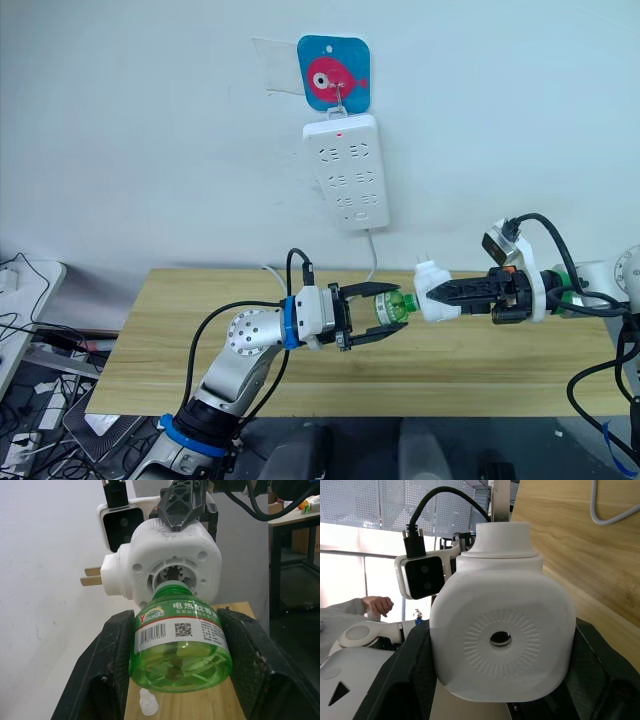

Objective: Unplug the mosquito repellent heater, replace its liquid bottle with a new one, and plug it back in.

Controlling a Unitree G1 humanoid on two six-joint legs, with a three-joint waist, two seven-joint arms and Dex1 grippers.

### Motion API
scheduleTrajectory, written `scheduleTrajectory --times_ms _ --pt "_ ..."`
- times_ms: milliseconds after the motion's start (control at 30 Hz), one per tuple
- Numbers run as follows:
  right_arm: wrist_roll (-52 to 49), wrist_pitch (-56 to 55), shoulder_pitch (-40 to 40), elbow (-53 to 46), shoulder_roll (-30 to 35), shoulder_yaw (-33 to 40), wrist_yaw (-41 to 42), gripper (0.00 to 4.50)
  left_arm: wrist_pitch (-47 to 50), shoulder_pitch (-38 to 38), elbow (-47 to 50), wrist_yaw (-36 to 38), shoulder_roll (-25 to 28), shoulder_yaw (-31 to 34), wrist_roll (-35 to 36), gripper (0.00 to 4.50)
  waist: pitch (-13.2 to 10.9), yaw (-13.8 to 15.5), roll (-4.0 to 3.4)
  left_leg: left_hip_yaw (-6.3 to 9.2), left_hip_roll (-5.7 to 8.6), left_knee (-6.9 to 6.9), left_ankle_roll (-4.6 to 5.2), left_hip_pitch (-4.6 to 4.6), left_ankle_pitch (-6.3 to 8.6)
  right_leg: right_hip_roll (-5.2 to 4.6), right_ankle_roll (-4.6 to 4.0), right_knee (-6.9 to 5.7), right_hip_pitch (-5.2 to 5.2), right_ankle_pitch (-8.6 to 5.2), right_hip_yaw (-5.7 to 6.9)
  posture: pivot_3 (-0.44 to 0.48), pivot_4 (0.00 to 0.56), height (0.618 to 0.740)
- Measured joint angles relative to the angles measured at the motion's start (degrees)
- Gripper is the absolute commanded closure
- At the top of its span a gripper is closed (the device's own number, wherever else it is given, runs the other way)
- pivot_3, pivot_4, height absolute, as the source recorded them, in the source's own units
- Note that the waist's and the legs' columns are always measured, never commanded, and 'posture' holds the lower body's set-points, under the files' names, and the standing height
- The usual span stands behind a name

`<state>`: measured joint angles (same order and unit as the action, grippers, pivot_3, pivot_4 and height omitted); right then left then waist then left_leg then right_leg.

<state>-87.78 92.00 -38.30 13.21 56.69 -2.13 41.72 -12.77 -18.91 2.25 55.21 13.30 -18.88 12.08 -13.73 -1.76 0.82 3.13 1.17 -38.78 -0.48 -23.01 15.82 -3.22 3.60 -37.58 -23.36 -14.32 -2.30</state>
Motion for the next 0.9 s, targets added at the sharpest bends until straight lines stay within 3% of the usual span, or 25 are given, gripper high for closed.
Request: scheduleTrajectory --times_ms 500,900 --pt "-2.0 0.0 -0.3 0.0 -3.2 3.2 -8.2 1.53 0.0 0.0 -0.7 -0.9 0.0 0.3 -0.9 2.24 0.0 0.0 0.00 0.00 0.00 0.00 0.00 -0.01 0.00 0.00 0.00 0.00 0.00 0.00 0.00 -0.064 0.225 0.740" --pt "-2.5 0.0 -0.3 0.0 -3.8 3.9 -9.9 1.53 0.0 -0.2 -0.8 -0.9 -0.4 0.4 -0.9 2.24 0.0 -0.1 0.01 0.00 0.00 0.00 0.00 -0.01 0.00 0.00 0.00 0.00 0.00 0.00 -0.01 -0.070 0.235 0.740"
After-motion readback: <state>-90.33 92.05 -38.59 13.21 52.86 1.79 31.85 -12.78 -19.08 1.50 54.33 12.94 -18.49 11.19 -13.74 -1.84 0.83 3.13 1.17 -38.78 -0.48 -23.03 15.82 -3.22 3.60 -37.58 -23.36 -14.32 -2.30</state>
